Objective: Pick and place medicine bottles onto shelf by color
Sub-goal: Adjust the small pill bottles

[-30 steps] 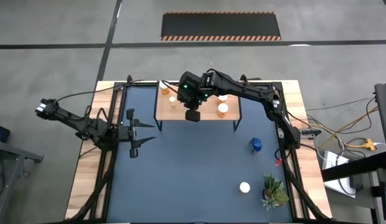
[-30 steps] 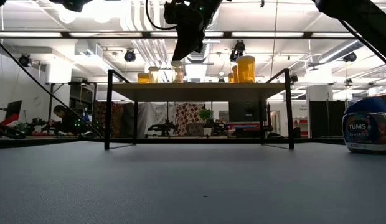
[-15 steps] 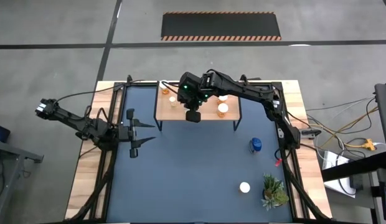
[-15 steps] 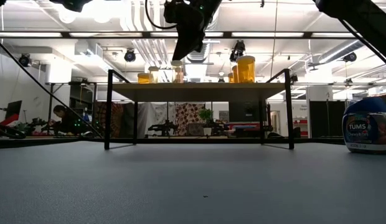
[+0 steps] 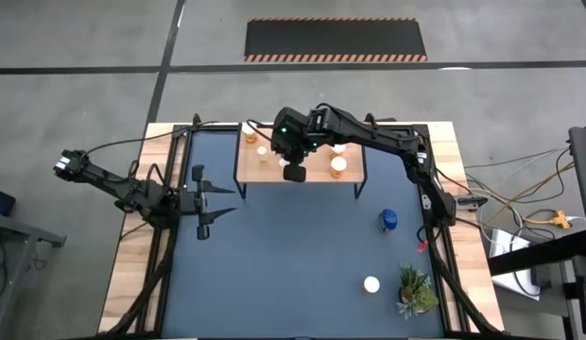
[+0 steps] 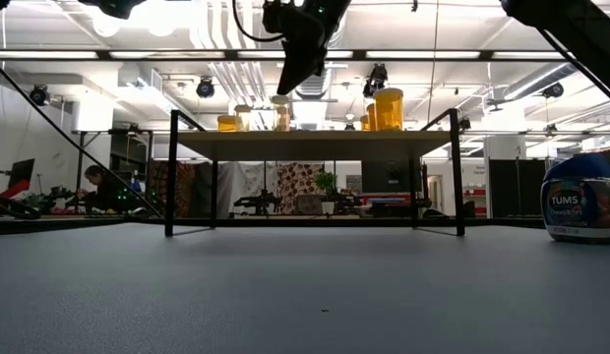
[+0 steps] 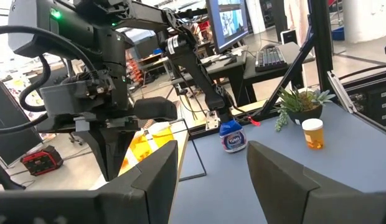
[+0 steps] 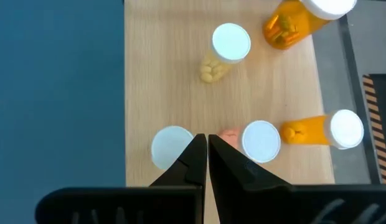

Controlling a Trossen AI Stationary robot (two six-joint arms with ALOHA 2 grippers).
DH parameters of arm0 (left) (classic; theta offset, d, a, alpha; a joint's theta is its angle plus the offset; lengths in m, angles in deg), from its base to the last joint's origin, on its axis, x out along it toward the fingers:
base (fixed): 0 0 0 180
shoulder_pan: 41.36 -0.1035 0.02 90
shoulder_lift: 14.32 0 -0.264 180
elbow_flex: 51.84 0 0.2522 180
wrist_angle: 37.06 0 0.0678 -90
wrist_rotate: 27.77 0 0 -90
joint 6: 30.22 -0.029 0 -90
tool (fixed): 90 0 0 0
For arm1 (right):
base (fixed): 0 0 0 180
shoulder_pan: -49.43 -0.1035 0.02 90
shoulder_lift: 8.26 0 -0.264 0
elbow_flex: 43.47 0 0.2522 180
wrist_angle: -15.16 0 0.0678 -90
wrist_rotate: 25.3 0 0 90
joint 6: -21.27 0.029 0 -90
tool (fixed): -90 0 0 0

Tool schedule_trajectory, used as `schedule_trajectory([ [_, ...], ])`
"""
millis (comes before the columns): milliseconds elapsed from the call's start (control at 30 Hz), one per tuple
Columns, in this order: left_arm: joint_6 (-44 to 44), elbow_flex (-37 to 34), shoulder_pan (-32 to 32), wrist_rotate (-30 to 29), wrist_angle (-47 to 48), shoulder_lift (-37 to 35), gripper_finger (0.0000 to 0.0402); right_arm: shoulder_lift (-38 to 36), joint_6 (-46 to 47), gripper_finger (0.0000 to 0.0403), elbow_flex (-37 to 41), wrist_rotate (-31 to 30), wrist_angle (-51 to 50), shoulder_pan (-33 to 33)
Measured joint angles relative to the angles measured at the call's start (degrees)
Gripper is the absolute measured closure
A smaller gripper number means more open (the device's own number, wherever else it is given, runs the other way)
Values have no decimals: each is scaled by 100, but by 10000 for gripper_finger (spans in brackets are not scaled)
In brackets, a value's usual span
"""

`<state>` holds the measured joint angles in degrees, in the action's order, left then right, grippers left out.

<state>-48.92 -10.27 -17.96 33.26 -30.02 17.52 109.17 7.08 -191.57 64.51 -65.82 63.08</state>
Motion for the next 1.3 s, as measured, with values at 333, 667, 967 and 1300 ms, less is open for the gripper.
schedule_trajectory([
  [333,0,0,0,2,2,0,226,69,-46,394,15,2,65,24],
  [667,0,0,-2,2,0,2,226,79,-52,394,96,19,92,24],
  [967,0,0,0,2,0,2,226,79,-43,394,96,29,96,9],
  [1300,0,-2,-1,1,1,0,226,79,-35,394,96,39,61,-2],
])
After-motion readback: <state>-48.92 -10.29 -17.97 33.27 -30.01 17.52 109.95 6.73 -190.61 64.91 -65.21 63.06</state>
